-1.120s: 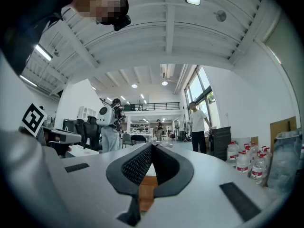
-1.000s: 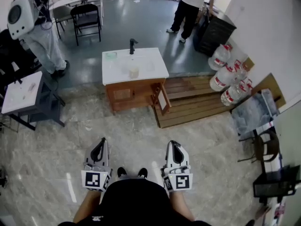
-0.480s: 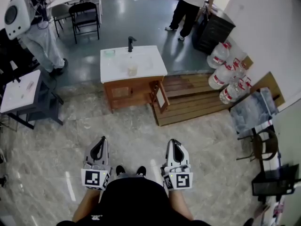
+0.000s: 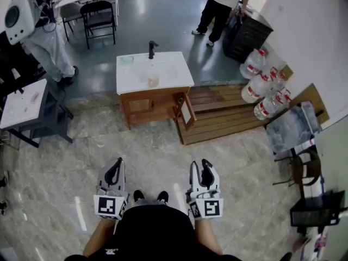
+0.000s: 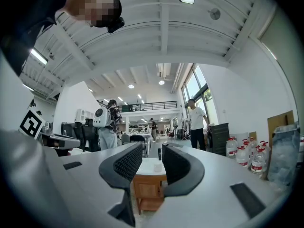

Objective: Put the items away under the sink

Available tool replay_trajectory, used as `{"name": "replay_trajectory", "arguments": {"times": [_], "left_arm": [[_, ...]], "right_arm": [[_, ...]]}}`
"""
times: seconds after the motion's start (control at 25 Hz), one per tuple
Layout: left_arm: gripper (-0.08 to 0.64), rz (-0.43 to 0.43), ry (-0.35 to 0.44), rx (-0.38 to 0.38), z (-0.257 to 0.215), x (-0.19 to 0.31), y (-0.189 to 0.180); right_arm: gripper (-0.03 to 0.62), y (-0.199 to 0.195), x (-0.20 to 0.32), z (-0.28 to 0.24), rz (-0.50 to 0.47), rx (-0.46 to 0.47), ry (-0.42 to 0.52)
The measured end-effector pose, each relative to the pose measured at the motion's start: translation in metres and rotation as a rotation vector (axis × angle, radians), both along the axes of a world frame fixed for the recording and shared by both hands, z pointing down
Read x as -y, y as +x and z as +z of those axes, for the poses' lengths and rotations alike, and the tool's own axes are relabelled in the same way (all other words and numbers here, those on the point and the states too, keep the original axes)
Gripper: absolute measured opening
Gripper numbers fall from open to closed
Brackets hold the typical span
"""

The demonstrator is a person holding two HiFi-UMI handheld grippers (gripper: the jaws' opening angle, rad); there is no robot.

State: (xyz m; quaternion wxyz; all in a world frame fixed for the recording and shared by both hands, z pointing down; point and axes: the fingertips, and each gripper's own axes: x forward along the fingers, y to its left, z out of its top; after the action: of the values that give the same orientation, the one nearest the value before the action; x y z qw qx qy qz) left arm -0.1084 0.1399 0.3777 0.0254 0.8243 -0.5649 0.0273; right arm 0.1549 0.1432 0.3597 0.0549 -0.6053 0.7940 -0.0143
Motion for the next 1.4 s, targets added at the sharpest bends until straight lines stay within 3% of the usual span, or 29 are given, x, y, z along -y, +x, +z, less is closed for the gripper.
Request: {"name": "replay_trajectory", "arguments": {"times": [0.68, 1.4], "left_arm": [[0.008, 0.02, -0.005, -0.018, 0.0, 0.003, -0.008], [0.008, 0.079, -0.002, -0.013, -0.007, 0.009, -0.053]], "right_arm": [[0.401, -0.011, 0.002, 0.004, -0.011, 0.038, -0.013], [0.411, -0.054, 0.0, -0.004, 0.021, 0.029, -0.017]]}}
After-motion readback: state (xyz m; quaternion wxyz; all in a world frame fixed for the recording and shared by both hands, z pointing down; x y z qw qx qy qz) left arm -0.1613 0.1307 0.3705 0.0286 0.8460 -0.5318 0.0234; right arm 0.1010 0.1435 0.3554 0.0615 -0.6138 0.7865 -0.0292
